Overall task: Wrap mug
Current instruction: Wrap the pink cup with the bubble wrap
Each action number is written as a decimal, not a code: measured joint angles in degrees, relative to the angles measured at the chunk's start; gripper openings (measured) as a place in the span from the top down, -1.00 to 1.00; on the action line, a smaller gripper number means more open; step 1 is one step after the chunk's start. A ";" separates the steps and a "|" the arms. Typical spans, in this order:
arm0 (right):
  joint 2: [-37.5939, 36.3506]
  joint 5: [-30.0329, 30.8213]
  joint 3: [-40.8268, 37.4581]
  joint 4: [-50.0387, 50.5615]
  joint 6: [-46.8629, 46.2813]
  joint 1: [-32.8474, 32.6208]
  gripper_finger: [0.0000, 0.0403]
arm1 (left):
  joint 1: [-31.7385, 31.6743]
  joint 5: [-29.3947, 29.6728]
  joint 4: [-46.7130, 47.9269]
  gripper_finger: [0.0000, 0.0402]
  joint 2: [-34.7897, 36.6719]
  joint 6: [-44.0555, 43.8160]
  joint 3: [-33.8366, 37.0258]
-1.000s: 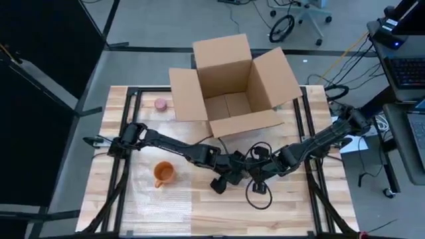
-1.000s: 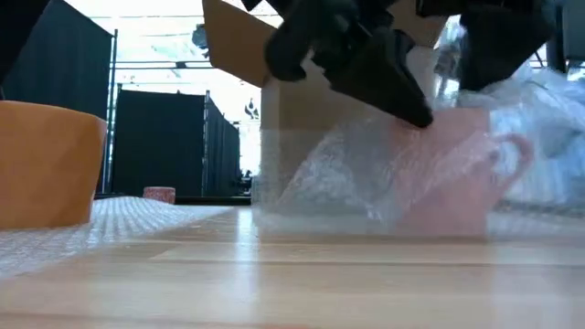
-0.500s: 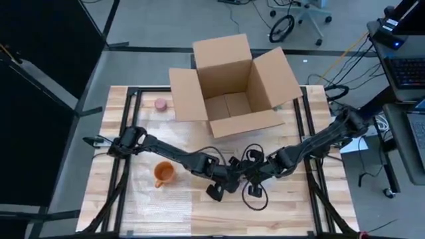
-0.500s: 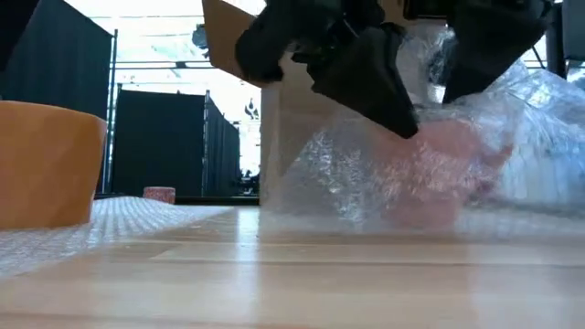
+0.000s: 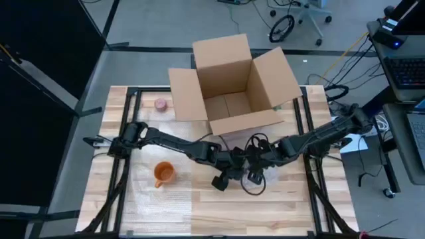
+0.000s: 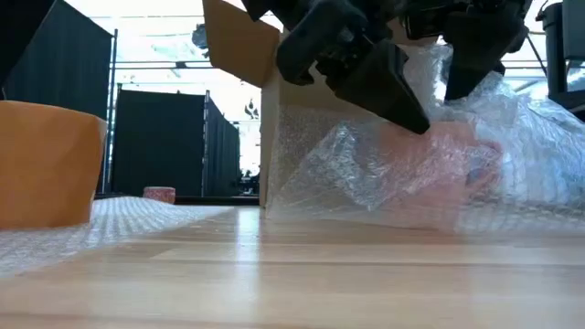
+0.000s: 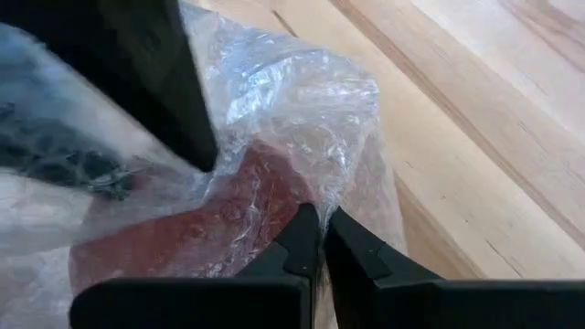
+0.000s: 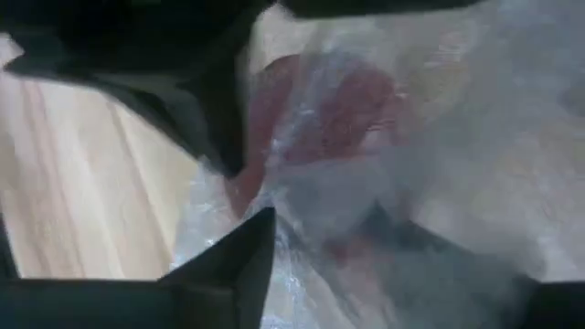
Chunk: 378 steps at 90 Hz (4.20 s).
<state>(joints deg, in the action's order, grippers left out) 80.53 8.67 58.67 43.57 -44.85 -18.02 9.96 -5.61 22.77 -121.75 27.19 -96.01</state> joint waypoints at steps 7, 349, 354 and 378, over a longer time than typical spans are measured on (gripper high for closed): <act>-0.34 0.15 0.00 1.07 -0.14 1.23 0.05 | -0.32 -0.30 -0.01 1.00 0.00 -0.01 0.00; -1.50 0.60 5.59 3.92 17.28 3.66 0.95 | -1.13 4.06 4.97 0.10 -6.39 19.62 -1.60; -1.43 0.58 2.99 0.45 16.83 3.64 0.96 | -1.11 4.00 5.35 0.10 -6.44 19.54 -1.58; -1.61 0.77 -1.20 -4.43 15.53 3.47 0.99 | -1.08 6.58 6.06 0.10 -6.54 19.46 -1.51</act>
<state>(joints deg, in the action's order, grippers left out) 78.92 9.44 57.47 39.14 -29.32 -14.54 8.88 0.97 28.83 -128.29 46.65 -97.51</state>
